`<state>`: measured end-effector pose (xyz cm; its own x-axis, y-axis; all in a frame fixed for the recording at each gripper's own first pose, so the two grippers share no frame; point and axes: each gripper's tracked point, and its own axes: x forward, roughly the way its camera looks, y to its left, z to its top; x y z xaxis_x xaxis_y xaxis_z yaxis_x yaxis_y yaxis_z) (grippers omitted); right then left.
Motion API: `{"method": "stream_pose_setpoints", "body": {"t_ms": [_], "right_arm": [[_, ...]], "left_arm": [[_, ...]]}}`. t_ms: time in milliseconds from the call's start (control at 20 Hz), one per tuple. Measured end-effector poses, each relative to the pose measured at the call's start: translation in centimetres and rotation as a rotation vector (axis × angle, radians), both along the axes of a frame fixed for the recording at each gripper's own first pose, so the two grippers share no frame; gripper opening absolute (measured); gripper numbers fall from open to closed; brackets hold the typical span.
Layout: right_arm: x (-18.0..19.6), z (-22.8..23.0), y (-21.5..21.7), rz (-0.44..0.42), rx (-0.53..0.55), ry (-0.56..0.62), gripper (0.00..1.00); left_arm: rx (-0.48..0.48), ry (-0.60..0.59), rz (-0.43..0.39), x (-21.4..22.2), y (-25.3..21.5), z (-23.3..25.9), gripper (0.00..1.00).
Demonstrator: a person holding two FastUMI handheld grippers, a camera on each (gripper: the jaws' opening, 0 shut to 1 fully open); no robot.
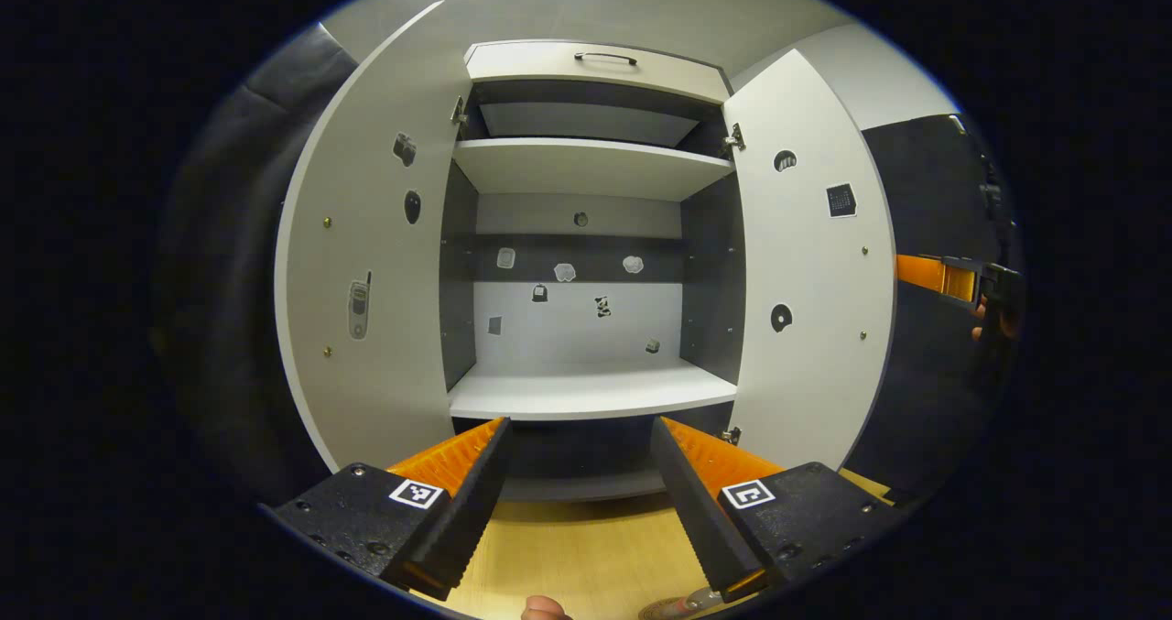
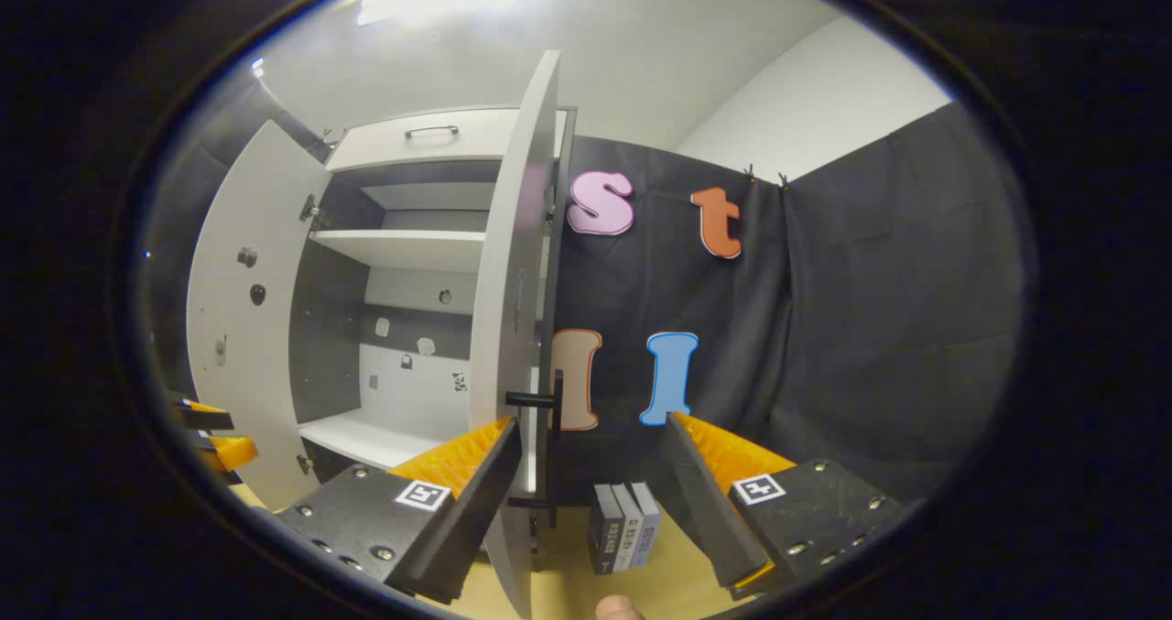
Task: Grasp the bottle in the cabinet with the left hand and place it on the coaster, then close the right door with the right hand and the left door with the left hand.
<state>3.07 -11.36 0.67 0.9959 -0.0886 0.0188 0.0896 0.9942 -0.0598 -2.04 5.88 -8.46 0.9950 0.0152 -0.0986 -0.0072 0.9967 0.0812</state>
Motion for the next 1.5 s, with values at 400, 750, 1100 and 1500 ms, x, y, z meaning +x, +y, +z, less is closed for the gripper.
{"method": "stream_pose_setpoints", "body": {"t_ms": [400,750,1100,1500], "right_arm": [[0.4,0.0,2.2,0.062,0.02,0.008,0.96],[0.7,-0.1,5.0,0.123,0.023,0.016,0.96],[1.4,-0.3,7.7,0.184,0.035,0.023,0.96],[2.4,-0.8,10.4,0.24,0.039,0.034,1.0]], "left_arm": [[-0.032,-0.023,0.068,-1.4,2.3,1.3,0.95],[-0.023,-0.038,0.101,-1.9,3.8,1.9,0.95],[-0.017,-0.039,0.147,-3.3,5.6,1.7,0.95],[-0.01,-0.048,0.209,-4.8,8.2,2.1,0.95]]}}
